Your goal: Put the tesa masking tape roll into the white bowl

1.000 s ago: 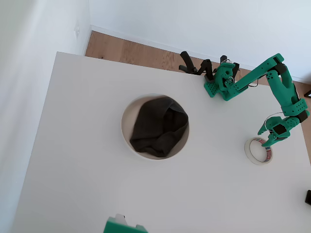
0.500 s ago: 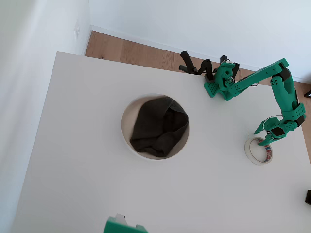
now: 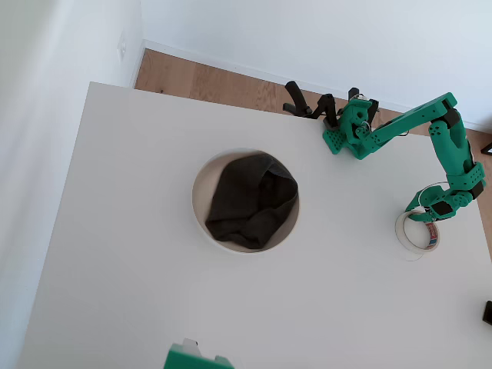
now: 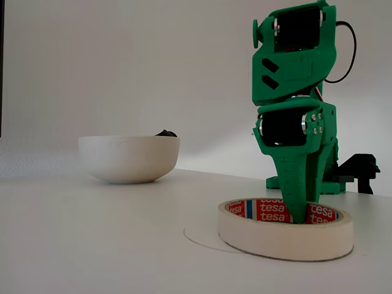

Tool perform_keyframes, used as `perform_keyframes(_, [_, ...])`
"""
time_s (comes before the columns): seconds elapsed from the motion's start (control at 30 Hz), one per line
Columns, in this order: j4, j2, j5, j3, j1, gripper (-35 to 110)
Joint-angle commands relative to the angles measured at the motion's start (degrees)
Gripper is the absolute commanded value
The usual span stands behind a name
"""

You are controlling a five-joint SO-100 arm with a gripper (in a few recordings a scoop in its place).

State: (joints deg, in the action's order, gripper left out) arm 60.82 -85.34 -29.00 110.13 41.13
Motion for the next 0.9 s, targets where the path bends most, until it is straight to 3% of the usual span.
perform_keyframes(0.0, [1.0, -1.2, -0.4, -1.8, 0.8, -8])
perform_keyframes(0.27, [0.6, -7.2, 1.0, -1.9, -2.9, -8])
perform_keyframes(0.87, [23.4, -43.8, 11.7, -11.5, -27.2, -8])
